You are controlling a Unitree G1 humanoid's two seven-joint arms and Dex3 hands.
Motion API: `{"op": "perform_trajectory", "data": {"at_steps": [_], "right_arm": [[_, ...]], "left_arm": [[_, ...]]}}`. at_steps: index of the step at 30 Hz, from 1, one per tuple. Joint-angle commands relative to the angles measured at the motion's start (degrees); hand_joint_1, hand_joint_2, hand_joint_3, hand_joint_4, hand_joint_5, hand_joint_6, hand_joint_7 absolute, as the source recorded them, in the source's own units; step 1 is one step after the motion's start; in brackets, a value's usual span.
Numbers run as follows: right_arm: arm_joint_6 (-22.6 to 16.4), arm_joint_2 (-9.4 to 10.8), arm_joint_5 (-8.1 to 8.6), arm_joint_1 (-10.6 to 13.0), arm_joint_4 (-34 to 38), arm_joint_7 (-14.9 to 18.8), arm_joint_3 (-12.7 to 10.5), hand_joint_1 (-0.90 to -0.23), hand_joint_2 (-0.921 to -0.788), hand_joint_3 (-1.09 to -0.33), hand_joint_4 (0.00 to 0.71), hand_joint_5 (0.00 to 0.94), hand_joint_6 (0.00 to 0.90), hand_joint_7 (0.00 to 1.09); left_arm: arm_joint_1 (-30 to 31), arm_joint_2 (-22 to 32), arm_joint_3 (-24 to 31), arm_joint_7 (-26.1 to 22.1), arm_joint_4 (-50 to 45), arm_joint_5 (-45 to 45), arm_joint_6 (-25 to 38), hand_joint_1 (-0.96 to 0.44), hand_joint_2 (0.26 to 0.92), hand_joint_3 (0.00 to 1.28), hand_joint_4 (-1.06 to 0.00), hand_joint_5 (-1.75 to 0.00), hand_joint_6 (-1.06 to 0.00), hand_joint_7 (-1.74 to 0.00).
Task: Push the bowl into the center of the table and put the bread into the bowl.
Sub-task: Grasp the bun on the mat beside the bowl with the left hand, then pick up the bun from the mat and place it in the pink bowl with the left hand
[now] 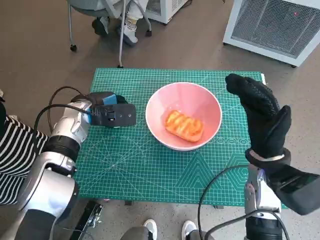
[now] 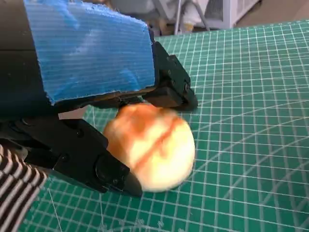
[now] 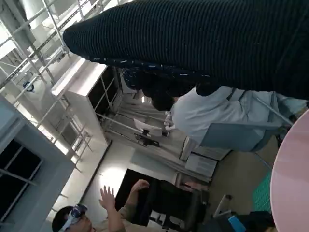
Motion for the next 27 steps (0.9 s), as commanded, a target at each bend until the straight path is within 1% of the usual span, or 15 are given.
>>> {"op": "perform_trajectory", "data": {"at_steps": [1, 9, 14, 19, 23, 27], "right_arm": [[0.9, 0.1, -0.19, 1.5, 0.1, -0.4, -0.1, -0.691, -0.921, -0.736, 0.192, 0.000, 0.099, 0.39], [0.9, 0.4, -0.47, 1.4, 0.3, -0.6, 0.1, -0.690, -0.921, -0.738, 0.191, 0.000, 0.098, 0.39], [1.0, 0.5, -0.51, 1.3, 0.3, -0.6, 0.2, -0.690, -0.921, -0.737, 0.191, 0.000, 0.097, 0.39], [1.0, 0.4, -0.48, 1.2, 0.4, -0.6, 0.1, -0.690, -0.921, -0.737, 0.191, 0.000, 0.097, 0.39], [0.9, 0.5, -0.35, 1.2, 0.6, -0.4, 0.1, -0.690, -0.921, -0.737, 0.191, 0.000, 0.097, 0.39], [0.8, 0.5, -0.06, 1.1, 1.0, -0.1, 0.1, -0.690, -0.921, -0.738, 0.191, 0.000, 0.096, 0.39]], "left_arm": [[0.0, 1.3, 0.0, 3.4, -0.9, 0.5, -0.3, 0.00, 0.912, 0.04, -0.77, -1.07, -0.63, -1.10], [0.3, 2.9, 2.9, 9.8, -5.2, -1.6, -3.3, 0.00, 0.918, 0.02, -0.79, -1.12, -0.65, -1.07], [0.7, 4.4, 5.6, 11.4, -10.4, -3.5, -5.4, 0.00, 0.920, 0.02, -0.79, -1.13, -0.65, -1.07], [2.4, 5.9, 8.4, 11.0, -18.4, -5.3, -6.4, 0.00, 0.918, 0.02, -0.79, -1.10, -0.64, -1.10], [5.2, 6.9, 11.9, 9.1, -30.0, -8.0, -6.4, 0.00, 0.919, 0.03, -0.78, -1.09, -0.63, -1.13], [8.0, 6.8, 14.6, 7.5, -40.1, -10.1, -5.9, 0.00, 0.920, 0.03, -0.78, -1.07, -0.63, -1.16]]}}
